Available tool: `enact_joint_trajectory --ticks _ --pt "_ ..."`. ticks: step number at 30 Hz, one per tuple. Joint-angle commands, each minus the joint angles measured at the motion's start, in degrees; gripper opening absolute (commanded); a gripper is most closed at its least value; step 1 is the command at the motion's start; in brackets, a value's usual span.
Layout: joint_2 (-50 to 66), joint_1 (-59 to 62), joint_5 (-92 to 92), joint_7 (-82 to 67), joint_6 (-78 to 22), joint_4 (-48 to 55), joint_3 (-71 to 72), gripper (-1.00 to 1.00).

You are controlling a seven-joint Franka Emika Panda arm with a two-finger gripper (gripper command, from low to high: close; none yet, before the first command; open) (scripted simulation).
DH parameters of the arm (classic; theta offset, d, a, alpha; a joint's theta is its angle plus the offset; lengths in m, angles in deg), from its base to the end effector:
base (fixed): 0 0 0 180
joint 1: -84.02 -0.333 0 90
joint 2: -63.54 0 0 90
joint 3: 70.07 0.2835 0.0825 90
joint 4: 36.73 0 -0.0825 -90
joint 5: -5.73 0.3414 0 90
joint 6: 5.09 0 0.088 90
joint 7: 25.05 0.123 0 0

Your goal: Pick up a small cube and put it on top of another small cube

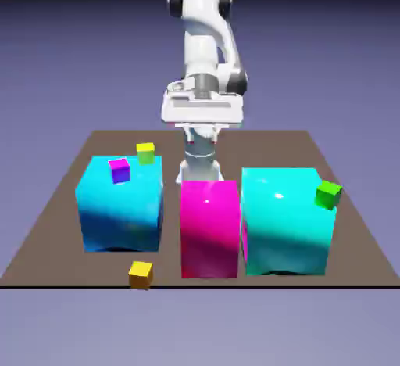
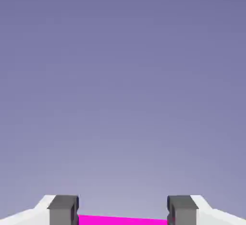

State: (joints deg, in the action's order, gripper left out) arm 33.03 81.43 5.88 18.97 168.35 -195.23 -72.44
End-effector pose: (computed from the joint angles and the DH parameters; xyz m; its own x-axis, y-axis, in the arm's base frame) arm 0.3964 0.0011 0.4503 0.5103 -0.7025 0.4961 -0.4821 -0.7113 -0.5115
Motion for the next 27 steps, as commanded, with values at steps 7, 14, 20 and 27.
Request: enact_joint_trajectory --ticks 7,14,20,27 --pt "14.45 -0.93 9.74 9.76 -10.09 11.19 -6.57 0.00" --pt "28.99 -1.41 19.86 19.55 -20.47 22.23 -12.83 0.00" --pt "41.45 -1.83 28.54 27.95 -29.37 31.69 -18.20 0.00" --pt "55.98 0.47 40.70 37.56 -41.23 41.40 -22.25 0.00"
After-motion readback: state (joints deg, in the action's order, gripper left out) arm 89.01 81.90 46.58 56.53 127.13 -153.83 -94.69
